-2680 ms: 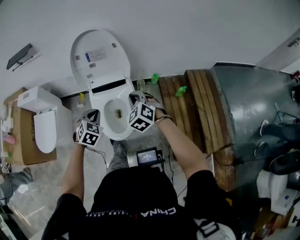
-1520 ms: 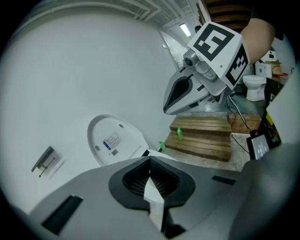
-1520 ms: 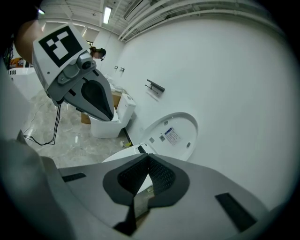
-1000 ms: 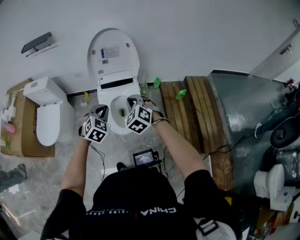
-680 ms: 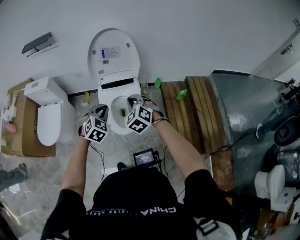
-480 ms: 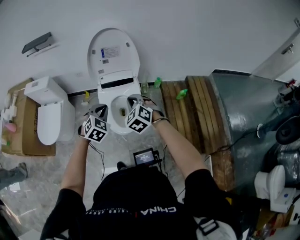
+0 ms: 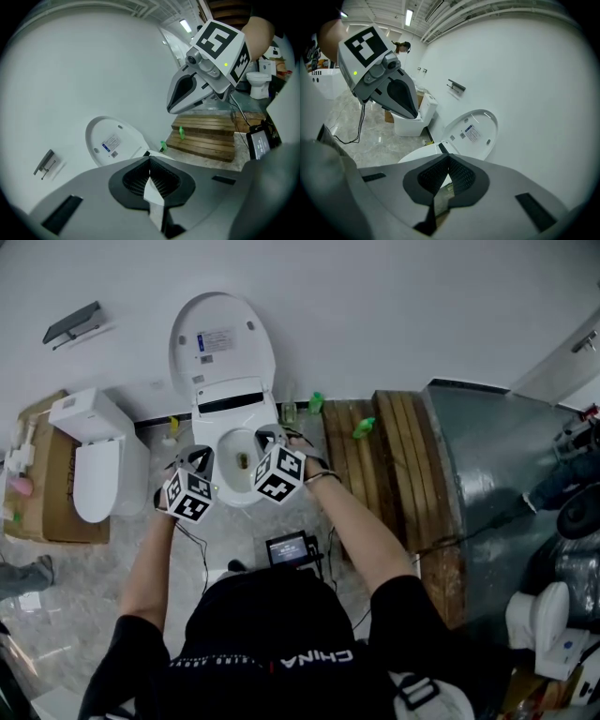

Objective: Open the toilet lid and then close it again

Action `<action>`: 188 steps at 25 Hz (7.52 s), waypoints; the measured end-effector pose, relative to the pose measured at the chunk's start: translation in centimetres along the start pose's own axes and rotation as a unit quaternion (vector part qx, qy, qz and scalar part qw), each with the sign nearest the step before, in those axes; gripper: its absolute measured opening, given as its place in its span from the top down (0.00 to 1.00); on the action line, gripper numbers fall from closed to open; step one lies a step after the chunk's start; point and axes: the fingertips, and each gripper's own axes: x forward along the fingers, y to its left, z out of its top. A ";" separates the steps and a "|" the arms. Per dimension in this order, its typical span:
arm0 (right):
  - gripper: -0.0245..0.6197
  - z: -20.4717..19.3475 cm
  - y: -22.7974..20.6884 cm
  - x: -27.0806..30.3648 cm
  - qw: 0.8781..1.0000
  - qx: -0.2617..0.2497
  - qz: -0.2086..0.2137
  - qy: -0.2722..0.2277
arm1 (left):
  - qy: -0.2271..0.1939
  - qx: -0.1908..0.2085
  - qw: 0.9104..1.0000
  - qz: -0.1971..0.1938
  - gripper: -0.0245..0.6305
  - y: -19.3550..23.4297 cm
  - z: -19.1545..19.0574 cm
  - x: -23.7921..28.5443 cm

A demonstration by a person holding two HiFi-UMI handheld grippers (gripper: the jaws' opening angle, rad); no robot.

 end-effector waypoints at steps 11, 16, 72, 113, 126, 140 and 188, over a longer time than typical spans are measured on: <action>0.94 -2.6 -1.3 1.0 1.000 -0.016 0.020 -0.009 | 0.012 -0.017 1.000 0.019 0.95 -1.2 1.3 1.8; 0.94 -2.2 -2.0 2.9 1.000 -0.017 0.020 -0.006 | 0.012 -0.023 1.000 0.016 0.95 0.3 0.5 3.5; 0.94 7.9 -15.8 25.0 0.999 -0.014 0.027 0.015 | -0.019 0.000 0.999 -0.031 0.95 22.6 2.0 20.2; 0.76 17.4 -34.2 37.2 0.992 -0.048 0.111 0.038 | 0.046 0.071 0.996 -0.027 0.81 43.6 9.6 31.8; 0.72 15.5 -26.2 29.7 0.981 -0.113 0.142 0.068 | -0.003 0.098 0.993 -0.070 0.75 35.6 8.0 24.1; 0.68 11.6 -16.2 22.2 0.977 -0.155 0.097 0.106 | -0.034 0.151 0.979 -0.129 0.67 24.9 3.8 16.4; 0.58 -2.0 4.9 14.0 0.980 -0.179 0.030 0.087 | 0.055 0.191 0.979 -0.038 0.59 2.2 -8.5 11.2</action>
